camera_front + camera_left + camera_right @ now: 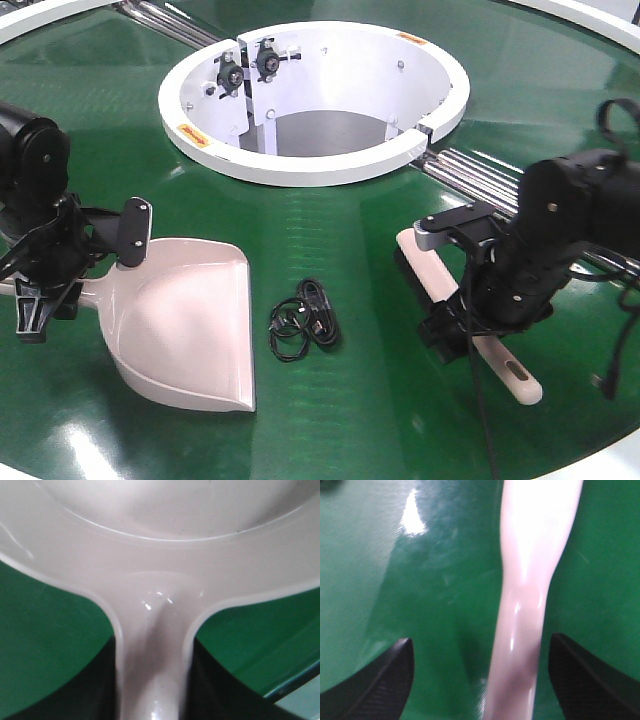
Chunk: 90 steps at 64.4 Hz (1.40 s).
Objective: Clean and inspect green conveyor with broom and dustpan
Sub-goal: 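Reach the right gripper down and grasp the pink brush handle, then sweep the black cable into the dustpan with the right-held brush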
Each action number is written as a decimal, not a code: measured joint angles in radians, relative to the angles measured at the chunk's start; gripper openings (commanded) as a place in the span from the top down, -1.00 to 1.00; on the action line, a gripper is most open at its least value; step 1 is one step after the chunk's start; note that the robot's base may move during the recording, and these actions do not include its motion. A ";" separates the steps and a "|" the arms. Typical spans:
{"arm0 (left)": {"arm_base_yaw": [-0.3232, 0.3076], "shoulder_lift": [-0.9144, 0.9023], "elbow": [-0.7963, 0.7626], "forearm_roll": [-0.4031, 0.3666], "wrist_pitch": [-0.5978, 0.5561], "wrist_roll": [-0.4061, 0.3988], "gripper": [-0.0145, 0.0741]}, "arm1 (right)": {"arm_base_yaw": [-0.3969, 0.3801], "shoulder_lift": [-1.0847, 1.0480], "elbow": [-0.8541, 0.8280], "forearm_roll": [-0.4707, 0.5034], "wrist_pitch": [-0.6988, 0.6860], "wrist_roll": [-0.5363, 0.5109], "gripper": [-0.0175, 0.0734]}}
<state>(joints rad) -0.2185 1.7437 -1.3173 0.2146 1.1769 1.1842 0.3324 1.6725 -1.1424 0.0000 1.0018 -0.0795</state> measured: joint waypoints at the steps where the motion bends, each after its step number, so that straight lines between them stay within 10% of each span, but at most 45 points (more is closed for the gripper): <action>1: 0.000 0.000 0.000 0.000 0.000 0.000 0.69 | 0.000 0.004 -0.008 0.000 0.002 0.002 -0.55; 23: 0.000 0.000 0.000 0.000 0.000 0.000 0.69 | 0.000 0.134 -0.125 -0.045 0.070 0.029 -0.32; 51: 0.000 0.000 0.000 0.000 0.000 0.000 0.69 | 0.000 0.194 -0.138 -0.047 0.080 0.061 0.65; 90: 0.000 0.000 0.000 0.000 0.000 0.000 0.69 | 0.153 0.139 -0.153 -0.046 0.120 0.254 0.62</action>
<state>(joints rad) -0.2185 1.7437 -1.3173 0.2146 1.1769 1.1842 0.4850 1.8117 -1.2956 -0.0457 1.1223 0.1742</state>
